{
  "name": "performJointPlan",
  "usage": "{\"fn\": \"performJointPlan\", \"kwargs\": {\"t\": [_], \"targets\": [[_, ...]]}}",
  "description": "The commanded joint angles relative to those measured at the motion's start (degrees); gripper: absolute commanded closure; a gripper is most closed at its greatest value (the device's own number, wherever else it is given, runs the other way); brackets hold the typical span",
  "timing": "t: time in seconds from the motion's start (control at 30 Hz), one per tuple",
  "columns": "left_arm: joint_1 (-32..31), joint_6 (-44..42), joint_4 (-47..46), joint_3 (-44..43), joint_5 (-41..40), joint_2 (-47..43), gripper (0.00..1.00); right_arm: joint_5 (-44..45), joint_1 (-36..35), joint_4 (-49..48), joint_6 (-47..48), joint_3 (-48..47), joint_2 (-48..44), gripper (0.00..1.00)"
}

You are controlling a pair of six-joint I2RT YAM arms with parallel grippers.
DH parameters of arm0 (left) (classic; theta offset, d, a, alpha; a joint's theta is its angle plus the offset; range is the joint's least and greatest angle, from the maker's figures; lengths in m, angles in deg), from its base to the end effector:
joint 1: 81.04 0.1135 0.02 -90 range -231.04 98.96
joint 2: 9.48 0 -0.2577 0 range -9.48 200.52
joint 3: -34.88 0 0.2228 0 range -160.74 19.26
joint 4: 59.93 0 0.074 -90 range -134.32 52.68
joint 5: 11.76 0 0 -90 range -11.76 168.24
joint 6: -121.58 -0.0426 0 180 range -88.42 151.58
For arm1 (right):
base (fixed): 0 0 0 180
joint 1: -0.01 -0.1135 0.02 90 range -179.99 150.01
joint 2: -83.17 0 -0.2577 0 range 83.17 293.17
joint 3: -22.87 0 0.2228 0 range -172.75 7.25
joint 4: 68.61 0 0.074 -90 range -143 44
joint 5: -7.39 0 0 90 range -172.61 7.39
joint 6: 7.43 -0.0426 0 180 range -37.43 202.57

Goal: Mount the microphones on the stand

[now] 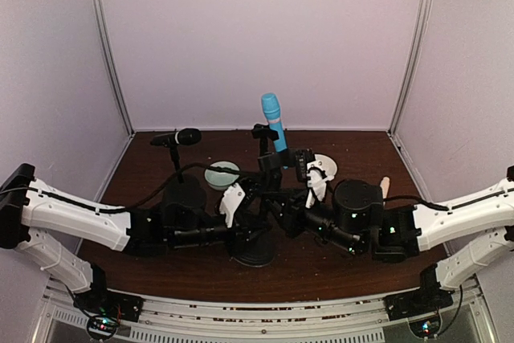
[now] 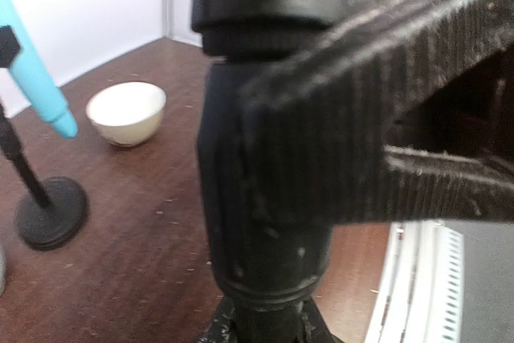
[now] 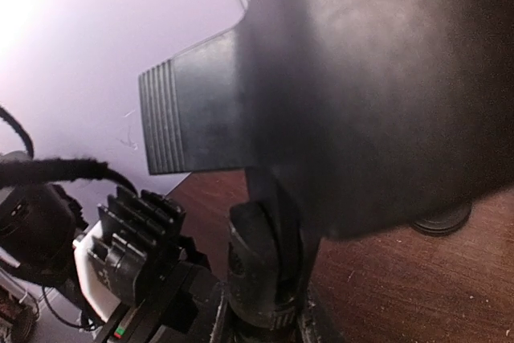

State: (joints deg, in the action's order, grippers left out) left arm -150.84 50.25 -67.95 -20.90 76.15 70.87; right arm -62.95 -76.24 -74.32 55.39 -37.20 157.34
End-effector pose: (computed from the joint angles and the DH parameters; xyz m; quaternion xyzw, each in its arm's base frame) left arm 0.1020 -0.2727 0.2417 0.3360 0.7276 -0.4066 0.4386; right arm 0.0802 0.2673 0.2905 -0.2082 0.7248 0.4253 0.5004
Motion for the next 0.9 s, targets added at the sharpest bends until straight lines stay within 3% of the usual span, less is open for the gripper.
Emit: {"fn": "performJointPlan", "kwargs": {"t": [0.0, 0.07, 0.2, 0.3, 0.4, 0.57, 0.73, 0.87], "targets": [[-1.2, -2.4, 0.3, -2.7, -15.3, -1.2, 1.00, 14.8, -3.0, 6.5, -3.2, -1.4, 0.7, 0.99], [-1.2, -2.0, -0.1, -2.2, -15.2, -1.2, 1.00, 12.7, -2.9, 5.6, -1.9, -1.0, 0.3, 0.82], [-1.2, -1.4, -0.9, -1.2, -14.2, -1.6, 1.00, 7.1, -2.6, 3.8, 3.2, 0.7, -2.5, 0.62], [-1.2, -1.4, -2.7, 0.2, -11.7, -3.1, 1.00, -2.1, -1.4, -1.2, 6.9, 6.3, -7.7, 0.49], [-1.1, -2.5, -5.7, 2.1, -5.3, -5.2, 1.00, -12.0, 1.4, -5.4, 9.4, 12.8, -13.9, 0.46], [-1.0, -5.5, -8.4, 2.8, 14.2, -6.2, 1.00, -23.9, 6.0, -8.8, 13.5, 19.0, -20.5, 0.45], [-1.1, -4.1, -8.7, -1.1, 25.9, -2.3, 1.00, -34.8, 7.4, -14.5, 17.0, 20.2, -19.8, 0.47], [-1.2, -3.6, -8.8, -3.6, 28.9, 0.0, 1.00, -40.4, 7.5, -20.4, 16.5, 19.1, -15.8, 0.51]]}}
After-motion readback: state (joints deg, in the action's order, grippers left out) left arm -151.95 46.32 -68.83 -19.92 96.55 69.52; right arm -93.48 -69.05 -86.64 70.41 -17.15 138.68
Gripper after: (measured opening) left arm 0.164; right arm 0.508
